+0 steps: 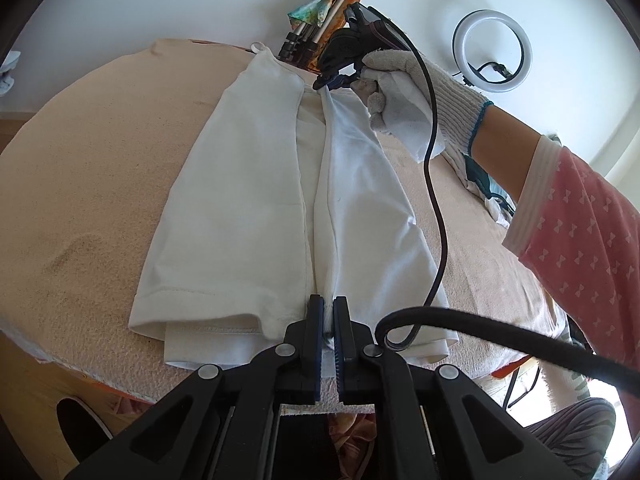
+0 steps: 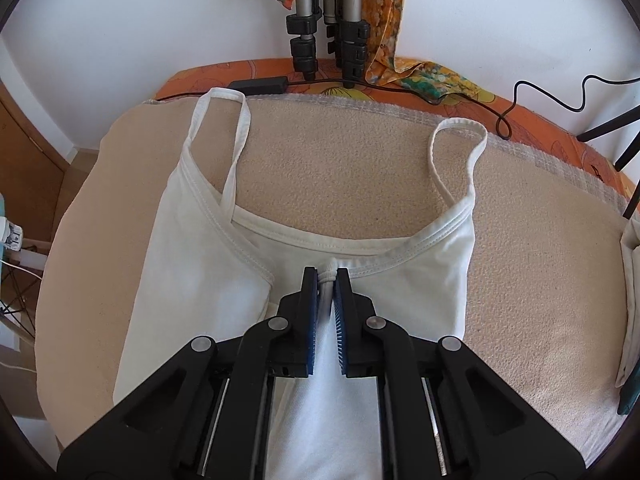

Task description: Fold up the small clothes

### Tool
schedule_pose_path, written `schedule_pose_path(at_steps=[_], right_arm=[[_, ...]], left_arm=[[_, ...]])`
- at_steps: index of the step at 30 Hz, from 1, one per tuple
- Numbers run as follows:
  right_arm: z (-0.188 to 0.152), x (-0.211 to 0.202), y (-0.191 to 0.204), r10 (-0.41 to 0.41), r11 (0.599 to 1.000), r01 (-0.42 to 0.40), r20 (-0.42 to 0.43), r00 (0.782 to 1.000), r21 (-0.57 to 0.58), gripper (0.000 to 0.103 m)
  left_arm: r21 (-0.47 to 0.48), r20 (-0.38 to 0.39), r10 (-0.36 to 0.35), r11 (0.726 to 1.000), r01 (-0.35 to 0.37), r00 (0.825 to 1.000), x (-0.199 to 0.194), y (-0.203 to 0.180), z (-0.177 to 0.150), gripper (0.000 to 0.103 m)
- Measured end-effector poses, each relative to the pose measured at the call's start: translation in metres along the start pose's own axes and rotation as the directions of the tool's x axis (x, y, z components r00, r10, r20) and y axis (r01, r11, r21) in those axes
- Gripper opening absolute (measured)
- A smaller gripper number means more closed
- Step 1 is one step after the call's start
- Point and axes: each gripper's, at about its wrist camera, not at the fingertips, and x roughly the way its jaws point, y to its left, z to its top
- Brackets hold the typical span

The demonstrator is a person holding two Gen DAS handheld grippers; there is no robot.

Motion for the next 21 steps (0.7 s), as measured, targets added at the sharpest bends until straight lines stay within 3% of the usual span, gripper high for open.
schedule_pose_path(at_steps=[5, 11, 13, 16, 21], right_arm=[[-0.011, -0.025, -0.012, 0.032, 0.999, -0.032, 0.038, 0.999, 0.020, 0.027], [-0.050, -0.114, -0.046, 0.114, 0.991, -0.122, 0.126, 0.985, 0.051, 0.028], [-0.079, -0.145, -0.055, 0.135, 0.987, -0.147, 0.155, 0.979, 0.068, 0.028], [-0.136, -0.179, -0.063, 0.188, 0.973, -0.207, 0.166, 0.968, 0.105, 0.038], [-0.240, -0.184, -0.059, 0.269, 0.949, -0.276, 0.065, 0.961, 0.154, 0.043]], left_arm=[[0.035, -0.006, 0.004, 0.999, -0.004, 1.000, -0.009, -0.007, 0.000, 0.005], [0.112, -0.014, -0.003, 0.994, 0.005, 1.000, -0.040, -0.009, -0.002, 0.019], [0.126, -0.012, 0.011, 0.992, -0.009, 1.000, -0.054, -0.004, 0.001, 0.023], [0.165, -0.003, 0.047, 0.985, -0.045, 0.999, -0.072, 0.006, 0.010, 0.029], [0.106, -0.015, 0.066, 0.992, -0.064, 0.998, -0.083, 0.039, 0.035, 0.035]])
